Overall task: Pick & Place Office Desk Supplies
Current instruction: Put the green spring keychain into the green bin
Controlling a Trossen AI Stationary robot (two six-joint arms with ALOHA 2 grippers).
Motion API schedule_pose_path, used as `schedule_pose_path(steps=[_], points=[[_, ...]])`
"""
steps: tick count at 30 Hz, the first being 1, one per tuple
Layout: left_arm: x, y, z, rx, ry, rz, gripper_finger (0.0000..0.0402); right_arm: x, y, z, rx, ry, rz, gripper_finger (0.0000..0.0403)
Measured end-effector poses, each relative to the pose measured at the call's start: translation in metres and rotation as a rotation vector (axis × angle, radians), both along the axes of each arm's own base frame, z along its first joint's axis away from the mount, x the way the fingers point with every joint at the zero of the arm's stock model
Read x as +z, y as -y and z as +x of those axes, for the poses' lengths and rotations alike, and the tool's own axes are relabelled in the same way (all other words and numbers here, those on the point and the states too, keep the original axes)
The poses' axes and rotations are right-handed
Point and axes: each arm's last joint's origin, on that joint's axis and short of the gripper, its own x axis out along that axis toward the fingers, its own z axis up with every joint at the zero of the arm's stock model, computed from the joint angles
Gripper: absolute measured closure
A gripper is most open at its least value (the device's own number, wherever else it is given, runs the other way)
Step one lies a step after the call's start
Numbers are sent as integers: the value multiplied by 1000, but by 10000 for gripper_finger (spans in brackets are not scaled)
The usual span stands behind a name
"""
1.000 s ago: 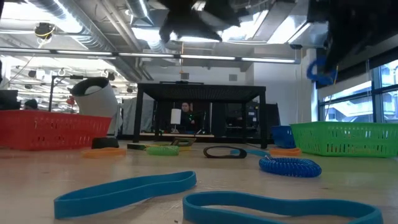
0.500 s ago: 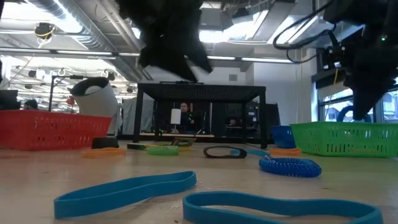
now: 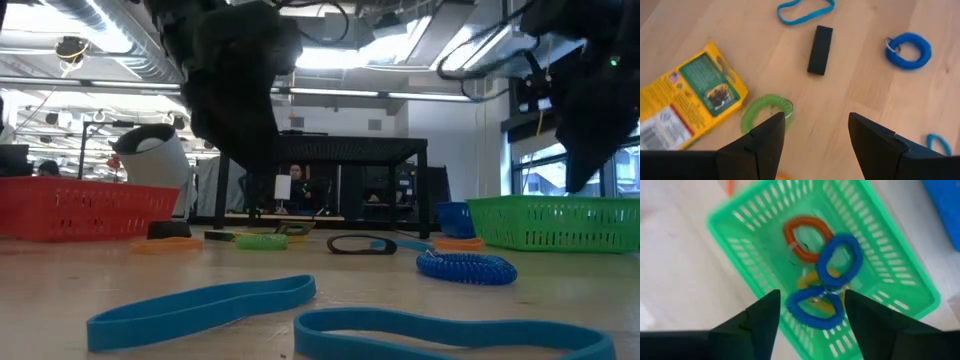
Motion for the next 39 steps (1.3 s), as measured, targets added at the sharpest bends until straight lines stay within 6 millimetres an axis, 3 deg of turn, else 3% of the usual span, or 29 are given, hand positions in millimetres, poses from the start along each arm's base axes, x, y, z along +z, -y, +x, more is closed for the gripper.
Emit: schedule_pose_path(steps=[4,11,15,30,39], points=[[-5,-5,-1,-85,-9,60,190,18,0,8,-9,69,-38,159],[-20,-25,-5,-127,-65,138,188,44,-2,18,-2,163,-38,163],[-30,-35,-5,-180,-34,70,192,53,-3,21,-4,193,-31,169],[-62,-41,-26,-351,-63,100,208,56,-3,22,14,206,-28,188],[-82,-40,-20,-421,-69,98,258,59,-5,28,49,269,-24,191]])
